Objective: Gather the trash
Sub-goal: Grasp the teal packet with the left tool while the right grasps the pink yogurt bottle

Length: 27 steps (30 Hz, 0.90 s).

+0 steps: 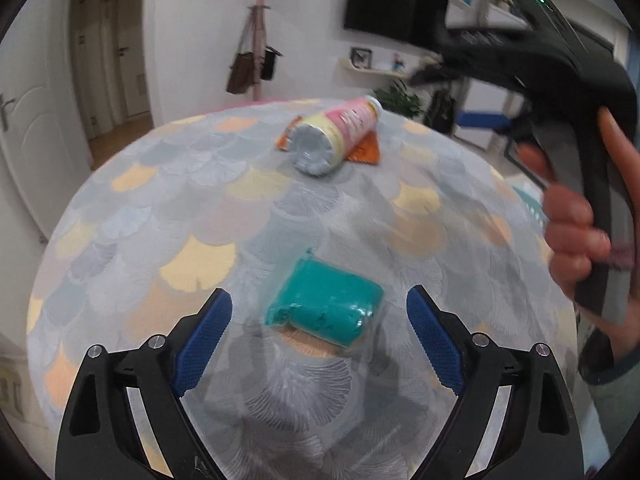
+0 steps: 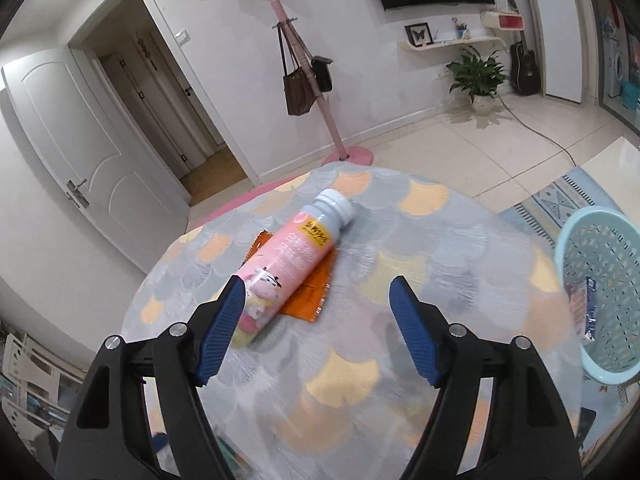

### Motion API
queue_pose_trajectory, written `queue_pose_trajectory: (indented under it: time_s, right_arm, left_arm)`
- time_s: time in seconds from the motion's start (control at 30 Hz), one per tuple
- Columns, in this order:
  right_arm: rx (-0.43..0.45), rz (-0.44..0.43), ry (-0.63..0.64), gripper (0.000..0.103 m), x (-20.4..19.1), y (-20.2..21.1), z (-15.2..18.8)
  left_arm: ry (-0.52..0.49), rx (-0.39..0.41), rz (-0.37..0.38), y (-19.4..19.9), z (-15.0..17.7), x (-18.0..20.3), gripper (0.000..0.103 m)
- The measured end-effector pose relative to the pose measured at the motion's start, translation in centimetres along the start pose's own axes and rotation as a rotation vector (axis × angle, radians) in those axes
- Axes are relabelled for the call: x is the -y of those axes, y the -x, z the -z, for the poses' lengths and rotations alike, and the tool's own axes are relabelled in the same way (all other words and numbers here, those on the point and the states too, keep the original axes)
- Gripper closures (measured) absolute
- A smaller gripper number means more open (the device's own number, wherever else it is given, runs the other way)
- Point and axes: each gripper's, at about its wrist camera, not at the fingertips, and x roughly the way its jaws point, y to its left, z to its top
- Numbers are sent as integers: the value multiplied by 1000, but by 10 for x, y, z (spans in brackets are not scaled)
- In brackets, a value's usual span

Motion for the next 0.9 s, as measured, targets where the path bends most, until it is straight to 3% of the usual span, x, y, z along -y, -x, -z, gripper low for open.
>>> queue_pose_trajectory:
  time_s: [0.07,0.13,0.3,0.53,0.63,0.9]
  right_arm:
    - [-22,-4,1,32,-4,-9,-3]
    - [-42,-6,-10,32,-6,-20,-6]
    - [-105,-14,-68,32,-3,-45,-9]
    - [-146,-31,-142,32,-4,-68,-16]
    - [-180,-36,-167,32,-10,-81,-18]
    - [-254,-23,-192,32,-29,-120,-20]
  left_arm:
    - [-19,-33,3,-10,0,4,18]
    - [-32,-52,-5,-15,1,6,29]
    - [-37,-53,-4,-15,3,3,46]
    - [45,2,-11,-11,-6,-22,47]
    - [88,30,38,-5,-5,-31,47]
    - [51,28,64,-4,-1,-21,47]
